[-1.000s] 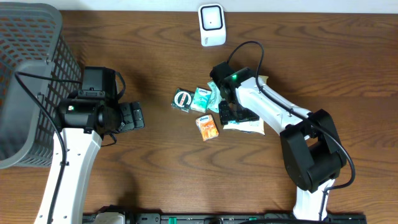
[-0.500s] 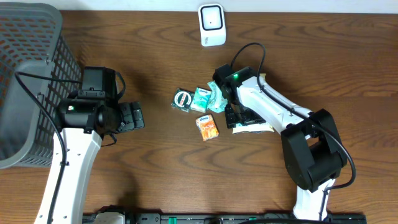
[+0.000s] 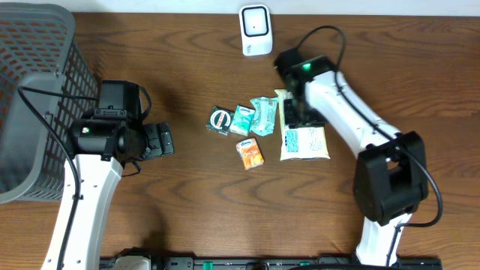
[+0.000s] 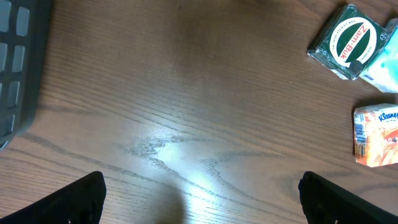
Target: Scan the item barcode
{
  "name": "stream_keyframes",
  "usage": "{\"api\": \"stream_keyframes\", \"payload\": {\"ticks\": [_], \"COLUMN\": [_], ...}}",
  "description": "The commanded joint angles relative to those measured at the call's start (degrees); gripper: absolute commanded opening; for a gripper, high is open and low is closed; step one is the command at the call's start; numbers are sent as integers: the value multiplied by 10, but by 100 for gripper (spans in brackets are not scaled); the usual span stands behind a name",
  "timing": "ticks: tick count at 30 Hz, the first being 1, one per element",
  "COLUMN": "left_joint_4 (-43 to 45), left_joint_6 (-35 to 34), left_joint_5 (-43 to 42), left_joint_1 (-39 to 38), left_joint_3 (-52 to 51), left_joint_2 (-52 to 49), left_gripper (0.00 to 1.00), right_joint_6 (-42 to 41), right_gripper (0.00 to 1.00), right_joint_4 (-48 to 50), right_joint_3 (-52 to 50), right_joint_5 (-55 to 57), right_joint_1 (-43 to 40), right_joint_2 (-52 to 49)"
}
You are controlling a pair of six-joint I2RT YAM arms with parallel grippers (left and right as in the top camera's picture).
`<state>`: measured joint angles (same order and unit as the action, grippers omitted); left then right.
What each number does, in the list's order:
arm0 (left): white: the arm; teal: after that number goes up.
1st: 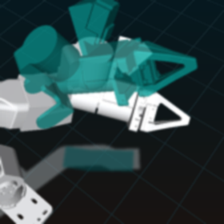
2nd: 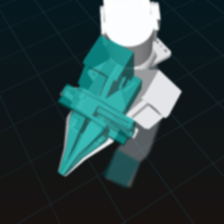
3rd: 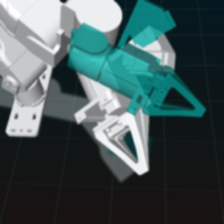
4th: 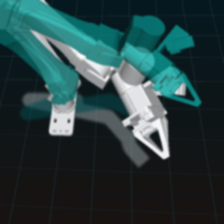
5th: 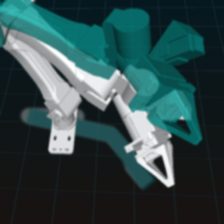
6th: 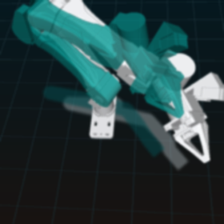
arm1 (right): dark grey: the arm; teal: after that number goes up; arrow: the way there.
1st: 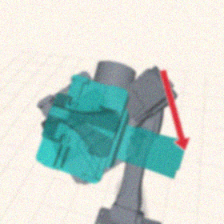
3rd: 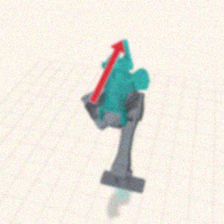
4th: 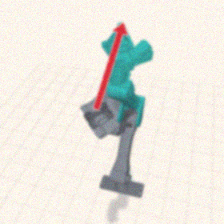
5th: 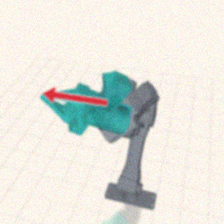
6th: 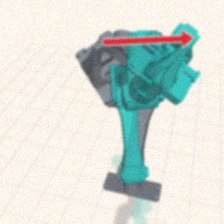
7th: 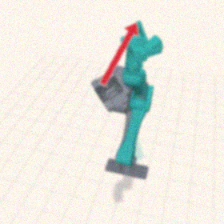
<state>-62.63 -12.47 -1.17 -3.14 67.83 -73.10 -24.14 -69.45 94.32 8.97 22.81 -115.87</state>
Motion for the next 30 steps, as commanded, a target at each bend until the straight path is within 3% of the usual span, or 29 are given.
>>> {"api": "stream_keyframes", "payload": {"ticks": [1,5,17,30], "left_joint_4": [-1,-1,-1,-1], "left_joint_6": [-7,-7,-7,-7], "left_joint_5": [3,3,3,3], "left_joint_1": [-2,-2,-2,-2], "left_joint_3": [-3,-3,-3,-3], "left_joint_2": [-2,-2,-2,-2], "left_gripper": [97,98,98,98], "right_joint_6": [55,77,75,90], "right_gripper": [36,33,34,48], "right_joint_4": [8,23,117,-47], "right_joint_3": [2,-17,-125,19], "right_joint_5": [-72,-122,-121,-132], "right_joint_1": [-31,-49,-51,-72], "right_joint_2": [1,1,1,14]}}
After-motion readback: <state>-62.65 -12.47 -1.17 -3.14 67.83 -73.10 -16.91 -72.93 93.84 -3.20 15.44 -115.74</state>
